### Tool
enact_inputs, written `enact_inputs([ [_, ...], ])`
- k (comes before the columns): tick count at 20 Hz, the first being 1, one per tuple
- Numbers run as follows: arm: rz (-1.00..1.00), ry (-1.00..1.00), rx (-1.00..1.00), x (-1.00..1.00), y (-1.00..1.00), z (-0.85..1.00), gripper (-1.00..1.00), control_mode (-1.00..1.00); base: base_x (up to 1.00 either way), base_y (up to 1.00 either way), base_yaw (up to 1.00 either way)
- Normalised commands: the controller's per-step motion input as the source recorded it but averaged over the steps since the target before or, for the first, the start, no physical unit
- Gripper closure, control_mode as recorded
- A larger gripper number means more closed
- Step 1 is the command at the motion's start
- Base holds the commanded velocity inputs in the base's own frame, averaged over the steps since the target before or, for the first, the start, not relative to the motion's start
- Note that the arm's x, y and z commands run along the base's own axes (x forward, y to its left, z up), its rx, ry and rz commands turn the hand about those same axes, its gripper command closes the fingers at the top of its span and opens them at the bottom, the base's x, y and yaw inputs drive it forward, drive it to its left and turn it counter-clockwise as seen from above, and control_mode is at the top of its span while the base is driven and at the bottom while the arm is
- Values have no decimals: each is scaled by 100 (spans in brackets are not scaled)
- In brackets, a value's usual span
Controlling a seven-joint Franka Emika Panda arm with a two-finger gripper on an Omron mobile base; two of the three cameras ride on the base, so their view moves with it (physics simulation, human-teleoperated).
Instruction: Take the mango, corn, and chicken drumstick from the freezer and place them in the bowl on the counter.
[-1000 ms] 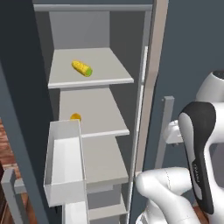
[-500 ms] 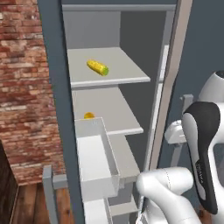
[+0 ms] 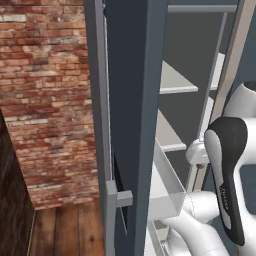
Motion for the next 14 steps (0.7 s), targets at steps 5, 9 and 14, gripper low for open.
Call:
enact_inputs([
  [5, 0, 0, 0, 0, 0, 0, -100, 100, 64, 0, 0],
  [9, 0, 0, 0, 0, 0, 0, -100, 100, 64, 0, 0],
  [14, 0, 0, 0, 0, 0, 0, -100, -100, 1, 0, 0],
])
